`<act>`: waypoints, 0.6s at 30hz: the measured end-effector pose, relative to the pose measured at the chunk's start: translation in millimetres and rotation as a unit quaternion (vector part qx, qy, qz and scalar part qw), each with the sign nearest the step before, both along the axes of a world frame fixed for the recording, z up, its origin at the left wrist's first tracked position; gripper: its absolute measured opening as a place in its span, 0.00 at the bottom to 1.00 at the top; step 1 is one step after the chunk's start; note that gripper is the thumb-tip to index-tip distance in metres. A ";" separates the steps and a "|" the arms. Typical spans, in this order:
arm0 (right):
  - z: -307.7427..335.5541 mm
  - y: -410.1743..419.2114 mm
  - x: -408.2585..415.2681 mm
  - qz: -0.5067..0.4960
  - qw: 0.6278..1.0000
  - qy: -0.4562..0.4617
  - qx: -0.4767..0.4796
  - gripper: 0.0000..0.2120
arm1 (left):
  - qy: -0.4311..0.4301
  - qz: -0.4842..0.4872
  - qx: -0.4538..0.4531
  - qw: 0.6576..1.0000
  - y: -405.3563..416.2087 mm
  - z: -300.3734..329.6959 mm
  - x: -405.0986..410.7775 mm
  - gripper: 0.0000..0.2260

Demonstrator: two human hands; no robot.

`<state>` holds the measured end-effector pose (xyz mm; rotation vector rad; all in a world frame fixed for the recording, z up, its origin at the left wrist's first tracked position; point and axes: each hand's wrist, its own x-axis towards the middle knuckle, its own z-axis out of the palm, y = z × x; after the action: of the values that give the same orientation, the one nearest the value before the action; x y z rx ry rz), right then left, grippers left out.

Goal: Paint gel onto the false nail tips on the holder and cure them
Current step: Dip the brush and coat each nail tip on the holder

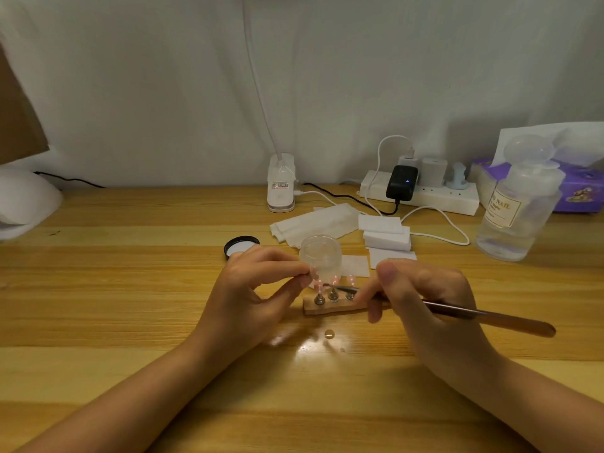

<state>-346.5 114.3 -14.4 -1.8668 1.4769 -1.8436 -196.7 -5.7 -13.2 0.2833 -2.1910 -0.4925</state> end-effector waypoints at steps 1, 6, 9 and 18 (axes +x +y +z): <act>1.5 -0.2 -0.4 -0.012 1.000 0.008 -0.009 0.18 | 0.008 -0.005 0.008 1.000 -0.3 -0.1 0.5 0.07; 3.2 -0.6 0.3 -0.033 0.999 0.009 -0.012 0.12 | 0.041 -0.019 0.062 0.997 0.2 0.4 0.4 0.07; 1.8 -2.1 1.2 -0.050 0.999 0.016 -0.001 0.06 | 0.037 -0.018 0.080 0.996 1.1 1.8 0.6 0.06; -1.1 -5.6 2.9 -0.061 0.988 0.135 -0.036 0.19 | 0.028 -0.020 0.090 0.995 -0.8 0.6 1.2 0.07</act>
<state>-343.6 108.6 -15.5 -2.1799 1.6629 -1.7702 -195.5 -6.5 -12.6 0.3193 -2.1041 -0.7143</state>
